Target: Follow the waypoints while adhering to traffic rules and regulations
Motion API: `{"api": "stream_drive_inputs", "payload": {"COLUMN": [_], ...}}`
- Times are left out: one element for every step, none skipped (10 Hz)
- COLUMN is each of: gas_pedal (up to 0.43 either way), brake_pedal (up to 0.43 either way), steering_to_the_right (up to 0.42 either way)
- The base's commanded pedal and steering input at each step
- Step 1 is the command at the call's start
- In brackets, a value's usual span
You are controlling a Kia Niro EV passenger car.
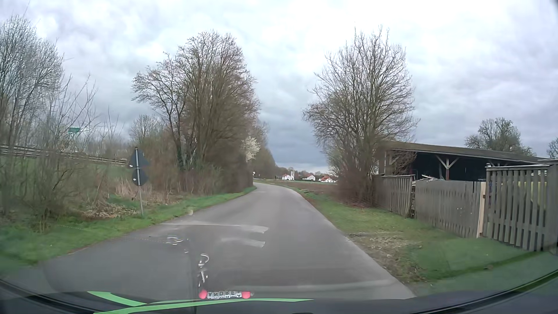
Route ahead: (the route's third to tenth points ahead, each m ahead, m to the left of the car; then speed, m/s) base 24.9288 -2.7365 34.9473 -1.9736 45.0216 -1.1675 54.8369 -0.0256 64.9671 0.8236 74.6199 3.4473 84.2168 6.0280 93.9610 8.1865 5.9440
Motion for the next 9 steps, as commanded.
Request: {"api": "stream_drive_inputs", "payload": {"gas_pedal": [0.248,0.248,0.248,0.248,0.248,0.248,0.248,0.248,0.26], "brake_pedal": [0.0,0.0,0.0,0.0,0.0,0.0,0.0,0.0,0.0], "steering_to_the_right": [0.014,0.014,0.013,0.013,0.012,0.012,0.011,0.011,0.011]}}
